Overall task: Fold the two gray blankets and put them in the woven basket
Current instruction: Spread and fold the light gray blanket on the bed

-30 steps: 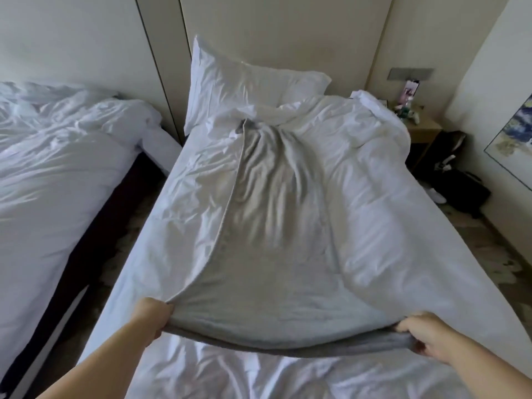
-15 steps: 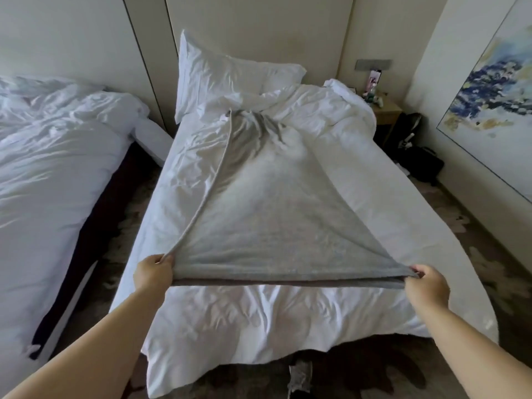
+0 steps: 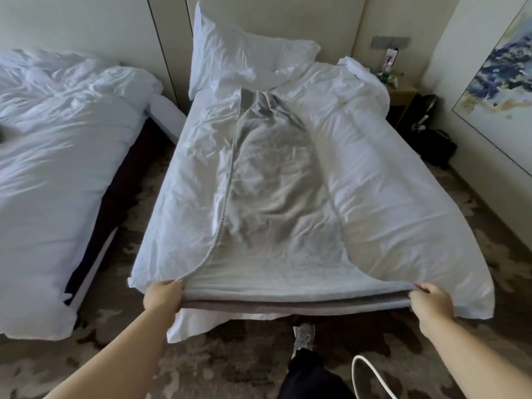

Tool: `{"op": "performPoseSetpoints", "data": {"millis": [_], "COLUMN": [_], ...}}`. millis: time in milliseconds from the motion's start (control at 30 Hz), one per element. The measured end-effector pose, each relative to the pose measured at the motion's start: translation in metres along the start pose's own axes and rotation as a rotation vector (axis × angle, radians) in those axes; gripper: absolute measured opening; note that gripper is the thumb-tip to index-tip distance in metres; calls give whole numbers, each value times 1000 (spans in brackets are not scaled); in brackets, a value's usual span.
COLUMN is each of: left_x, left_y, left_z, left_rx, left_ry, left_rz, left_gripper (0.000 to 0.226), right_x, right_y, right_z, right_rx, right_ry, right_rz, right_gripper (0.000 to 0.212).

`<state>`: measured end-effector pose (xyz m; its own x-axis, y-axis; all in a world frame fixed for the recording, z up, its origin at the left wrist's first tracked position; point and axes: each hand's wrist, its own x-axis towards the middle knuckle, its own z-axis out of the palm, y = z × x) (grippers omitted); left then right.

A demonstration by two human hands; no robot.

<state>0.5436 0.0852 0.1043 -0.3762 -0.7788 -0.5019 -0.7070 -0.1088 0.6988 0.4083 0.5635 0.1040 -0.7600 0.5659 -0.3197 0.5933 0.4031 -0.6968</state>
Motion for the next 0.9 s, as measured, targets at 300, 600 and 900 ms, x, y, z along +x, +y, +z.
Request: {"op": "performPoseSetpoints", "data": {"millis": [300, 600, 900], "left_x": [28, 92, 205], "left_y": [75, 170, 252], "left_z": [16, 71, 166], "left_rx": [-337, -617, -630], "left_ry": [-19, -86, 52], "left_rz": [-28, -19, -167], "left_gripper": [31, 33, 36], "right_x": [32, 105, 224], "right_y": [-102, -189, -260], "right_z": [16, 67, 174], "right_rx": [574, 678, 522], "right_ry": [-160, -277, -273], "right_rz": [182, 264, 395], "right_gripper": [31, 43, 27]}}
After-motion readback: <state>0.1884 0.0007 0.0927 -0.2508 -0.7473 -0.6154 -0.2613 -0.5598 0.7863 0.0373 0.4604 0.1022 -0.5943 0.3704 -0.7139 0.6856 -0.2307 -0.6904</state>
